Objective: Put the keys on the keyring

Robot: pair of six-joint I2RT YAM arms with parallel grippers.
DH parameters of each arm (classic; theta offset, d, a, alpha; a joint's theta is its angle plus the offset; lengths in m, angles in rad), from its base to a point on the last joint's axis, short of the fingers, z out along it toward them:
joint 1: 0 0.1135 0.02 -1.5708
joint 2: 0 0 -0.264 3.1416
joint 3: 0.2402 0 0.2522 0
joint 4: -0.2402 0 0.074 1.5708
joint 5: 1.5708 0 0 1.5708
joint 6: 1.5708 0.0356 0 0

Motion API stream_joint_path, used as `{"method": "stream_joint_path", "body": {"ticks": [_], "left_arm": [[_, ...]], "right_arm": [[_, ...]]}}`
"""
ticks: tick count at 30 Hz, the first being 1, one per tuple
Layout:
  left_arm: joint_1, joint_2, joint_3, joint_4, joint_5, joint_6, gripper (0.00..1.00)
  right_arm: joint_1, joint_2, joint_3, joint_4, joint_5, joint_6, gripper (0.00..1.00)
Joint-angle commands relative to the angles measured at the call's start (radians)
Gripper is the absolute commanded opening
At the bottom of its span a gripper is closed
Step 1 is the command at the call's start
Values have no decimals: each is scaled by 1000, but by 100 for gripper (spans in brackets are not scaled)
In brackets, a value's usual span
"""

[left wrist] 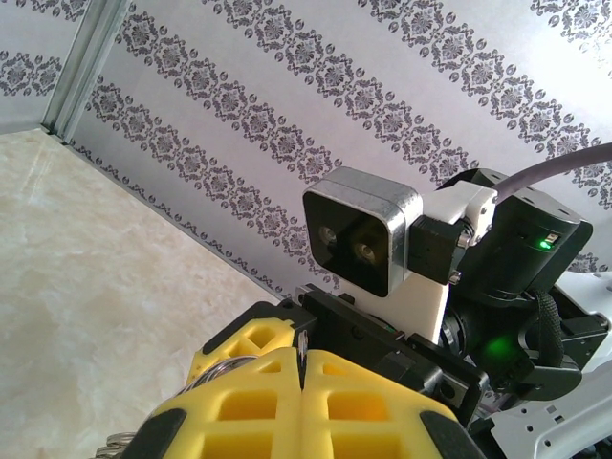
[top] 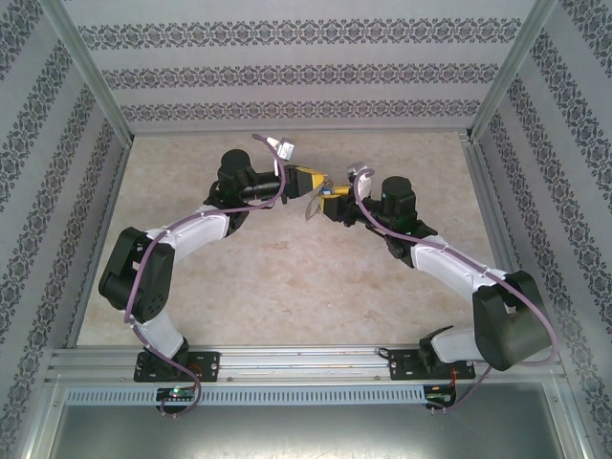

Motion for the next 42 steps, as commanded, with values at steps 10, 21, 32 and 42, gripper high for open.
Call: {"method": "stream_joint_path", "body": {"ticks": [10,21,32,42], "left_arm": [[-8,-37,38,43,-1,9,0],[-8,-37,39,43,-3,8,0],[-8,-30,39,59,1,-5,0],[-9,-36,36,58,3,-4,0]], "right_arm": [[-7,-63,-23,-20,-30,-27,12],[-21,-99,-43,-42,-56,-30,5],[-35,-79,-44,31,-132,42,21],[-52,-55,-54,97,-148,93,0]]}}
